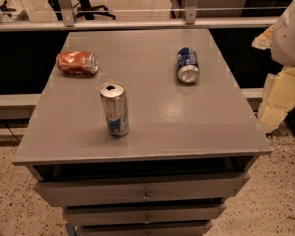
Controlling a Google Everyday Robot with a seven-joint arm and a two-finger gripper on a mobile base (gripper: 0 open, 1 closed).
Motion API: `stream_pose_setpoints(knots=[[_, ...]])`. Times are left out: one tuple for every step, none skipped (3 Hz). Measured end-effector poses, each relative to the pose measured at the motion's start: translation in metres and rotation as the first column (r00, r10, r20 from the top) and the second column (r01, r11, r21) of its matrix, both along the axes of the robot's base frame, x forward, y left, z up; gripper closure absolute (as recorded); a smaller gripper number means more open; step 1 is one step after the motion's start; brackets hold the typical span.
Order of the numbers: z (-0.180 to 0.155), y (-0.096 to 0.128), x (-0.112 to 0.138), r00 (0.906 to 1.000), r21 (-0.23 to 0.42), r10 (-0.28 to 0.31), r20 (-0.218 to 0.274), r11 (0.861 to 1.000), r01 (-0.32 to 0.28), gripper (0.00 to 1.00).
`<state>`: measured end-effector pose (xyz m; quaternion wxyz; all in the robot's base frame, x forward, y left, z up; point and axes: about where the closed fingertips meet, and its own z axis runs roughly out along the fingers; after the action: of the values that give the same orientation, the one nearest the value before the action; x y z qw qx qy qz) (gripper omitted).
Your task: Knock redbull can over
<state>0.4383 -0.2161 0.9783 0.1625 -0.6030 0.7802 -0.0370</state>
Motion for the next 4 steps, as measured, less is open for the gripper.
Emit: stream_pose_setpoints(knots=[[0.0,0.0,0.0,1.0,0.0,0.0,0.0,1.0,0.0,0.0],[-0.004,0.005,0.003,0.9999,0.041,0.017,0.001,0.999,-0.017,0.0],[-0.028,0.029,0.007,0.9996,0.161,0.029,-0.002,0.987,-0.028,0.0],[-0.062,0.079,0.02,0.9981,0.343,0.059,0.017,0.937,-0.062,0.0]])
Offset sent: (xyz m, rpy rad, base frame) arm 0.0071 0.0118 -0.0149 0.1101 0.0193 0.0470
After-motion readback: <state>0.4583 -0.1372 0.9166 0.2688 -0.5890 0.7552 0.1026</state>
